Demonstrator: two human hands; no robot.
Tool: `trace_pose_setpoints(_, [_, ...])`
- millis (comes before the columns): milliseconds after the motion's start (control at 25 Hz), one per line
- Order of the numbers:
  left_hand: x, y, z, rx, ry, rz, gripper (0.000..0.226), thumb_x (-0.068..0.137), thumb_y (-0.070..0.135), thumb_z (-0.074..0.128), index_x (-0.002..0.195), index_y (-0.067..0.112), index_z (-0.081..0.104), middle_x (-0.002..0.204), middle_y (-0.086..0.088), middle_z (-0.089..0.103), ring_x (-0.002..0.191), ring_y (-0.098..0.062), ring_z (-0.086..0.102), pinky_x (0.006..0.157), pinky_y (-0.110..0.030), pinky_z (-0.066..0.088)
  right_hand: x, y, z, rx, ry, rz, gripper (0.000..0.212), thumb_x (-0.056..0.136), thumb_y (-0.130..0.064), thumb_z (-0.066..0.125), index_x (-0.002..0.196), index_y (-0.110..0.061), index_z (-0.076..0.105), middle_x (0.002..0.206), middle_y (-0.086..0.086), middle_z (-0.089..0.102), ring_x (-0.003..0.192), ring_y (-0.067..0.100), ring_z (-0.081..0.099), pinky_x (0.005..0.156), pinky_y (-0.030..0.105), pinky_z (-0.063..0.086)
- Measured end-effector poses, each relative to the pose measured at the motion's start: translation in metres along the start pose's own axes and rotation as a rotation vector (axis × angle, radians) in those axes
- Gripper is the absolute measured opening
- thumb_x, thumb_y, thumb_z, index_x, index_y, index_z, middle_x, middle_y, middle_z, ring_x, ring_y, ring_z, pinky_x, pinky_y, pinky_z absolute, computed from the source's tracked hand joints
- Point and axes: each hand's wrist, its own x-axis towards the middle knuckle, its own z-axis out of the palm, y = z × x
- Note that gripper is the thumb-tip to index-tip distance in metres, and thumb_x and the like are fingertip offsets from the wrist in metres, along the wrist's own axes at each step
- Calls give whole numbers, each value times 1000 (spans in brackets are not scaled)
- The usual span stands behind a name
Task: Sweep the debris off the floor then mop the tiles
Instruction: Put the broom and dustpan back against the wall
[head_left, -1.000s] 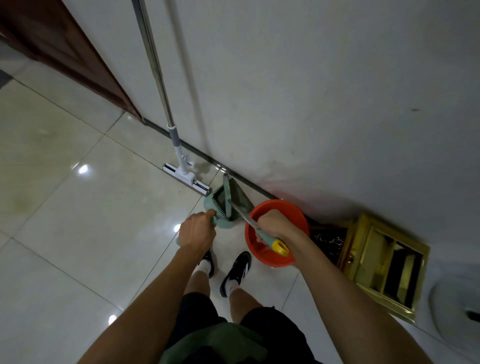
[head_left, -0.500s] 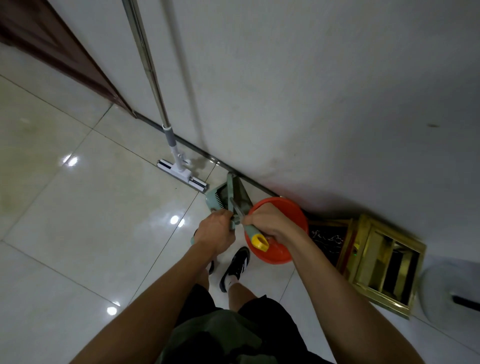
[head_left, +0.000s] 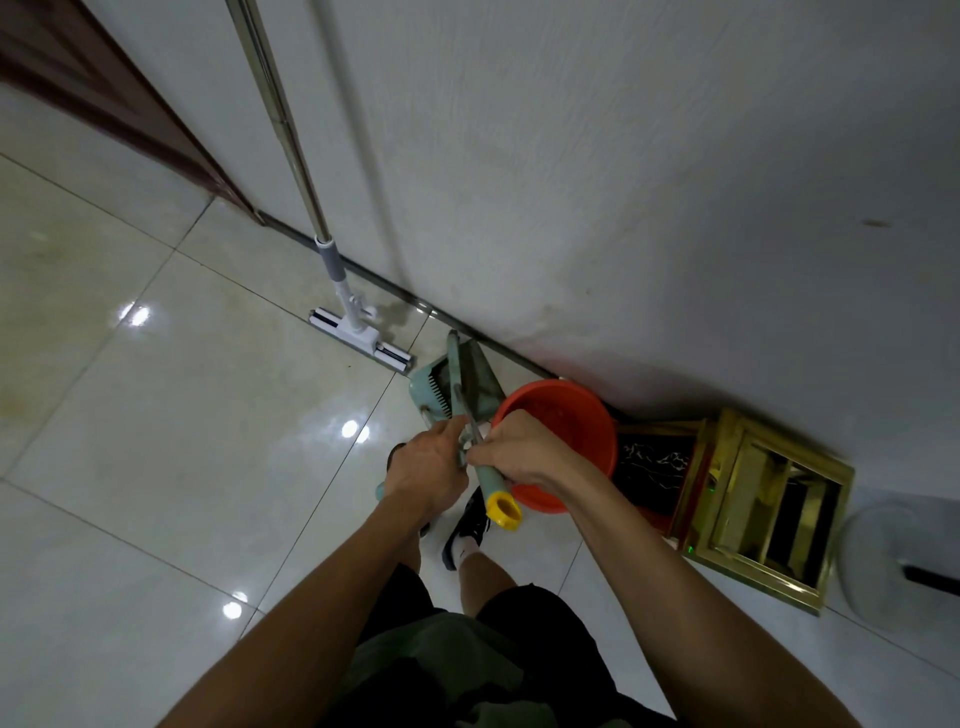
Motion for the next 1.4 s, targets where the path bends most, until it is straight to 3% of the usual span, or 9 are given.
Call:
trace_pose_setpoints(240, [-8, 0, 11, -9, -130, 68, 82, 82, 26, 72, 152, 32, 29, 151, -2, 43, 110, -28, 62, 79, -40, 57, -15, 15, 4, -142, -35, -62, 34, 85, -15, 68, 57, -18, 49, 53, -5, 47, 48, 8, 46, 49, 22, 36])
trace_pose_setpoints(360, [-11, 1, 18, 29, -177, 137, 90, 79, 19, 72, 155, 32, 24, 153, -4, 37, 112, -32, 59, 75, -41, 58, -19, 23, 6, -193, -67, -79, 28, 82, -14, 69, 62, -17, 50, 59, -1, 50, 53, 12, 49, 51, 26, 40])
trace_pose_setpoints(560, [-14, 4, 22, 55, -153, 190, 83, 80, 22, 74, 151, 32, 33, 153, -4, 37, 115, -32, 57, 74, -38, 57, -16, 36, 11, -192, -60, -73, 18, 79, -18, 71, 68, -12, 58, 66, 6, 60, 63, 18, 60, 62, 34, 52])
trace_pose_setpoints(680, [-12, -1, 27, 62, -159, 182, 78, 79, 23, 74, 146, 36, 36, 156, -3, 34, 118, -31, 57, 77, -41, 59, -16, 40, 15, -199, -51, -84, 22, 78, -20, 71, 66, -9, 57, 61, 5, 55, 58, 19, 56, 57, 33, 48])
trace_pose_setpoints(920, [-15, -3, 32, 60, -156, 178, 76, 76, 31, 75, 139, 42, 34, 147, 2, 40, 111, -27, 59, 71, -42, 60, -20, 42, 19, -226, -36, -111, 29, 79, -19, 71, 60, -11, 52, 54, -1, 48, 50, 13, 49, 49, 26, 42])
trace_pose_setpoints(1080, [-14, 1, 28, 54, -141, 185, 69, 75, 30, 72, 134, 41, 38, 136, 3, 47, 105, -26, 61, 69, -42, 59, -21, 46, 17, -190, -37, -121, 23, 79, -18, 71, 64, -8, 58, 56, 1, 51, 53, 14, 53, 52, 27, 45])
trace_pose_setpoints(1240, [-21, 8, 23, 50, -153, 202, 60, 77, 29, 70, 130, 37, 43, 128, 2, 51, 102, -26, 59, 68, -42, 57, -18, 53, 18, -152, -60, -101, 22, 77, -22, 72, 79, 0, 66, 66, 6, 59, 64, 21, 61, 67, 43, 58])
trace_pose_setpoints(1400, [-28, 20, 17, 23, -133, 222, 51, 82, 27, 69, 129, 30, 48, 127, 1, 56, 101, -26, 55, 70, -38, 53, -17, 62, 17, -136, -61, -83, 25, 75, -24, 71, 73, 0, 65, 65, 7, 56, 65, 22, 59, 75, 51, 57])
